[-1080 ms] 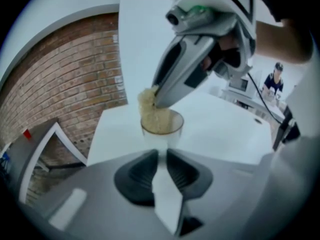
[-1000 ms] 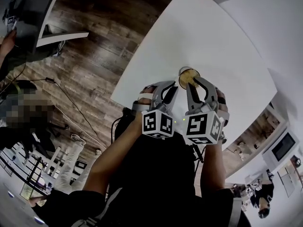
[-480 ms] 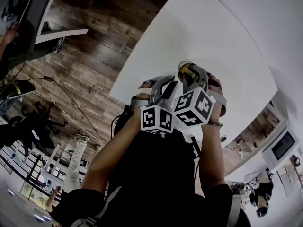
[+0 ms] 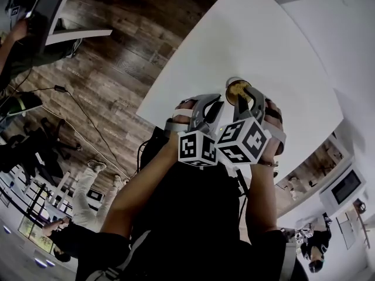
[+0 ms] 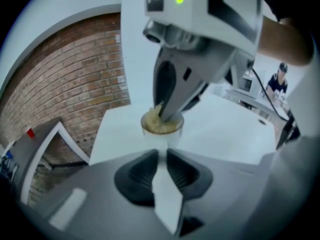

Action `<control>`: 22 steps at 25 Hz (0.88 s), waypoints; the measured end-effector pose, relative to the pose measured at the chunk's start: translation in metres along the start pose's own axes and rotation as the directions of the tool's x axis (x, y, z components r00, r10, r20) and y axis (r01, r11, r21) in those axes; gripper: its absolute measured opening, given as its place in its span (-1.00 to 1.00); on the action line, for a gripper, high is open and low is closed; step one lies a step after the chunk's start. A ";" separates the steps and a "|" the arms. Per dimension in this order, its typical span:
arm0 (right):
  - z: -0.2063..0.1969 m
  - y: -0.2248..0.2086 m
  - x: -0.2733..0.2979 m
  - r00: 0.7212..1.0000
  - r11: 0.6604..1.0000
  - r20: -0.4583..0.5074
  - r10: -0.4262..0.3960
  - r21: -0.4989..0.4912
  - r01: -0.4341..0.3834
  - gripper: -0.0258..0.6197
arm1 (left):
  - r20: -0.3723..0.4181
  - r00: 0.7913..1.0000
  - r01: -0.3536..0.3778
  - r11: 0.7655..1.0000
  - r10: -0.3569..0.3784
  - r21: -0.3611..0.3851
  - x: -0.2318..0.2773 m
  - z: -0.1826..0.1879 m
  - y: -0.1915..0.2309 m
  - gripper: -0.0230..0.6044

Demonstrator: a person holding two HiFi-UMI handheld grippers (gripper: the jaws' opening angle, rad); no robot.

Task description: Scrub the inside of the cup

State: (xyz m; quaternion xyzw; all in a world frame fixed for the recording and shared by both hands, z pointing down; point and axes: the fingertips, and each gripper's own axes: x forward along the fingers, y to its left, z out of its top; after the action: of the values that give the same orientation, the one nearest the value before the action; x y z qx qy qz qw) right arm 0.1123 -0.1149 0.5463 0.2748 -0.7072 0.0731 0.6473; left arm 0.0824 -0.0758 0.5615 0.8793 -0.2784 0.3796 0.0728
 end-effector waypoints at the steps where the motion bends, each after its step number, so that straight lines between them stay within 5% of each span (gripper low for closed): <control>1: -0.001 0.003 0.007 1.000 1.000 -0.012 0.012 -0.008 -0.012 -0.75 | -0.002 1.000 0.003 1.000 -0.003 -0.001 0.001 -0.001 -0.001 -0.74; 13: -0.003 0.003 -0.037 0.977 0.980 -0.074 0.200 -0.005 -0.201 -0.75 | 0.010 1.000 -0.024 1.000 0.023 0.007 0.001 0.005 -0.001 -0.74; 22: -0.006 0.021 0.017 0.962 0.968 -0.116 0.248 -0.015 -0.251 -0.75 | 0.012 1.000 -0.025 0.999 0.025 0.025 0.003 0.006 -0.003 -0.74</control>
State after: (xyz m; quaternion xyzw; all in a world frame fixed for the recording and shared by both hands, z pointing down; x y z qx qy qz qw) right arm 0.1071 -0.0991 0.5689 0.1693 -0.6993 0.1589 0.6760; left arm 0.0895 -0.0769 0.5594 0.8788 -0.2850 0.3787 0.0556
